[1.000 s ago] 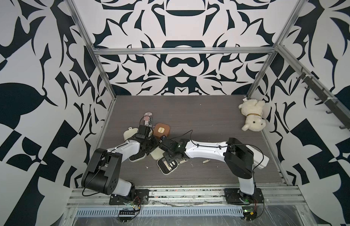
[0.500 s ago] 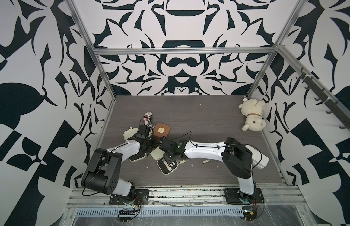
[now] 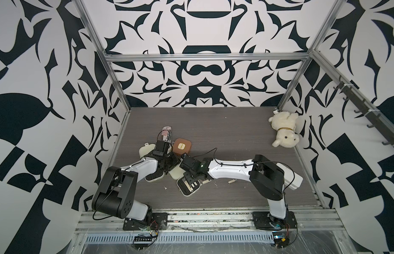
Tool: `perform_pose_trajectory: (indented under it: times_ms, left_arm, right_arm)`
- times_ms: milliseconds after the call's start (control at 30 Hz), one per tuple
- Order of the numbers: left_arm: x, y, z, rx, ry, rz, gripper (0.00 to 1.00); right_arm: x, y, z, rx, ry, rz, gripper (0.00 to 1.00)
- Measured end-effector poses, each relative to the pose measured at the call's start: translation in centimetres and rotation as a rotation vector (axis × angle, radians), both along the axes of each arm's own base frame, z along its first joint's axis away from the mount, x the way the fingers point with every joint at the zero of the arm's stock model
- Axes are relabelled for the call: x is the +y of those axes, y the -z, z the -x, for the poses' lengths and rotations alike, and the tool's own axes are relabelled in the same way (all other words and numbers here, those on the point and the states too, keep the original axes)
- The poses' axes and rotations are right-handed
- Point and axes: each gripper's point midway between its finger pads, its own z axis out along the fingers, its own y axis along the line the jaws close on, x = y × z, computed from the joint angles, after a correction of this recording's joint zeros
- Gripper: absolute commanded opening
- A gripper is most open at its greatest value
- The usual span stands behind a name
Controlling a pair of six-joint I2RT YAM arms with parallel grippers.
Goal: Organize nail clipper sets
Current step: Place the nail clipper in the storage box.
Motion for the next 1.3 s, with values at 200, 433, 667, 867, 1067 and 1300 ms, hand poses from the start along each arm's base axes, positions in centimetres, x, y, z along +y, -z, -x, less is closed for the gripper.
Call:
perform_pose_trajectory:
  times_ms: [200,433,667,867,1067,1300]
  left_arm:
    - [0.0,-0.1,0.0,-0.001,0.004,-0.002,0.37]
    - [0.2,-0.6,0.4,0.026,0.025,-0.024,0.48]
    - [0.8,-4.2,1.5,0.024,0.043,-0.051,0.81]
    - [1.1,-7.6,1.8,-0.048,0.043,-0.044,0.82]
    - [1.9,-5.8,4.2,-0.002,0.022,-0.046,0.93]
    - [2.5,-3.6,7.1,0.024,-0.003,-0.014,1.00]
  right_arm:
    - [0.0,0.1,0.0,-0.003,0.008,-0.009,0.09]
    - [0.0,0.0,-0.1,-0.005,0.007,-0.007,0.11]
    - [-0.1,-1.0,-0.2,-0.008,-0.006,0.020,0.17]
    - [0.0,-2.8,-0.2,-0.017,-0.013,0.001,0.15]
    - [0.2,-2.9,0.6,-0.003,-0.031,-0.003,0.12]
    - [-1.3,-2.4,3.3,0.027,-0.039,0.006,0.12]
